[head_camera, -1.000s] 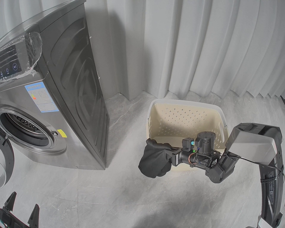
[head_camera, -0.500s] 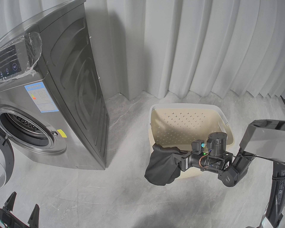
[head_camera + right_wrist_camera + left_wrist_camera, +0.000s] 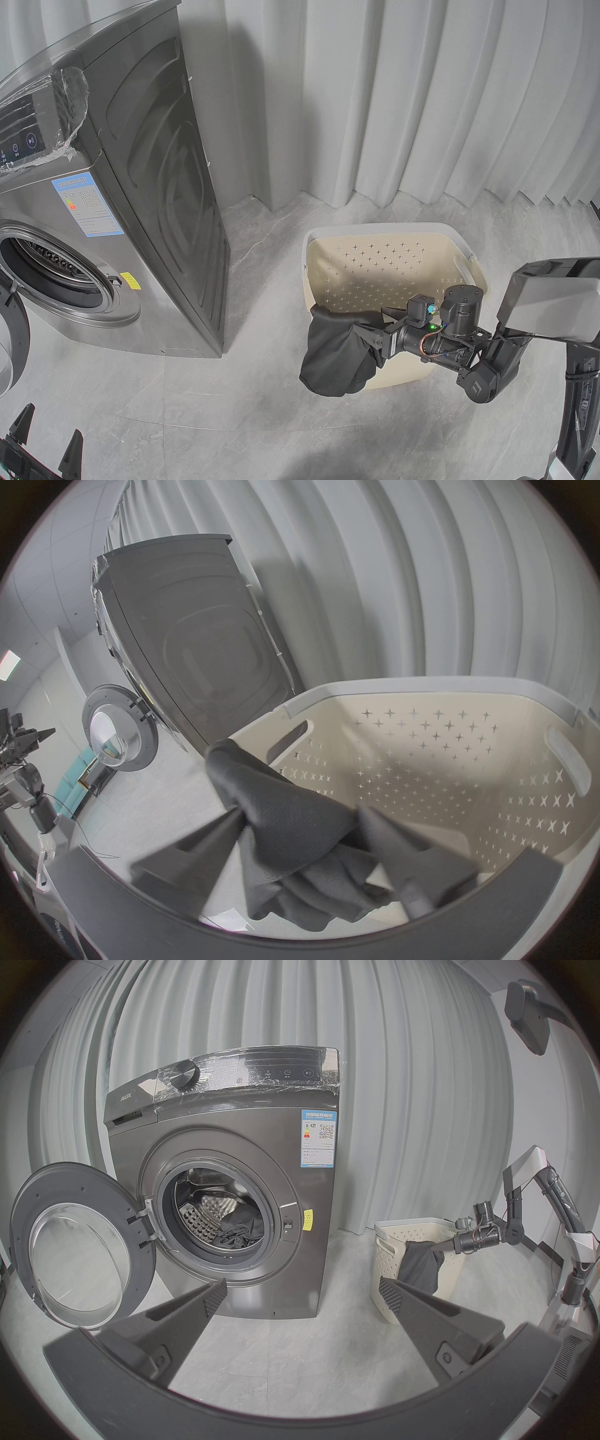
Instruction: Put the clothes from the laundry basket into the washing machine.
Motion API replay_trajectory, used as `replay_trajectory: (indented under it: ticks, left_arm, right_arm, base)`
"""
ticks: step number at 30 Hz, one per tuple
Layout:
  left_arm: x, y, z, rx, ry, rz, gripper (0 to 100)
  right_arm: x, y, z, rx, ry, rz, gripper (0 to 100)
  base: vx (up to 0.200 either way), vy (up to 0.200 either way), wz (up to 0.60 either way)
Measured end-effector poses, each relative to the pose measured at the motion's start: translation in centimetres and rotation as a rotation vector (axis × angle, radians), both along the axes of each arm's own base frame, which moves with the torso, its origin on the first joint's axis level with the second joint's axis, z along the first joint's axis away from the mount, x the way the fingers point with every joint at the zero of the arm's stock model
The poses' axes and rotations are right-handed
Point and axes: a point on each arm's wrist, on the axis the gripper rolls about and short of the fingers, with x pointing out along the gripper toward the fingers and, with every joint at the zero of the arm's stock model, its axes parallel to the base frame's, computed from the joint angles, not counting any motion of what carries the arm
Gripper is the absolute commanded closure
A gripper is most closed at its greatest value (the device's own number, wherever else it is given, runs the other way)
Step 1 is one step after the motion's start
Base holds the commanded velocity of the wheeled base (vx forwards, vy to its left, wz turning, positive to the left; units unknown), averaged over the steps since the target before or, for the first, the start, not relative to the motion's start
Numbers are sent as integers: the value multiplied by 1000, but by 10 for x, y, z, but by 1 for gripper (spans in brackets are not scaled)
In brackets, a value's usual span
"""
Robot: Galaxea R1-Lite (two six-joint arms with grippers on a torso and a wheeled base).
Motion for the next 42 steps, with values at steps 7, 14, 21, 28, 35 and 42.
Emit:
replay_trajectory:
  ticks: [7, 14, 21, 28, 35, 42]
  left_arm:
    - [0, 0, 0, 0, 0, 0, 0]
    - [0, 0, 0, -1, 0, 0, 0]
    - [0, 0, 0, -2, 0, 0, 0]
    - [0, 0, 0, -2, 0, 0, 0]
    - [0, 0, 0, -1, 0, 0, 0]
    - [0, 0, 0, 0, 0, 0, 0]
  right_arm:
    - [-2, 3, -23, -24, 42, 4, 0]
    - [-4, -1, -35, -38, 59, -7, 0]
    - [-11, 0, -48, -54, 61, 12, 0]
    - [-23, 3, -49, -60, 67, 43, 0]
    - [-38, -2, -29, -59, 51, 53, 0]
    - [-54, 4, -19, -62, 52, 93, 0]
  base:
    - [0, 0, 0]
    - [0, 0, 0]
    - [0, 0, 0]
    - [0, 0, 0]
    - [0, 0, 0]
    - [0, 0, 0]
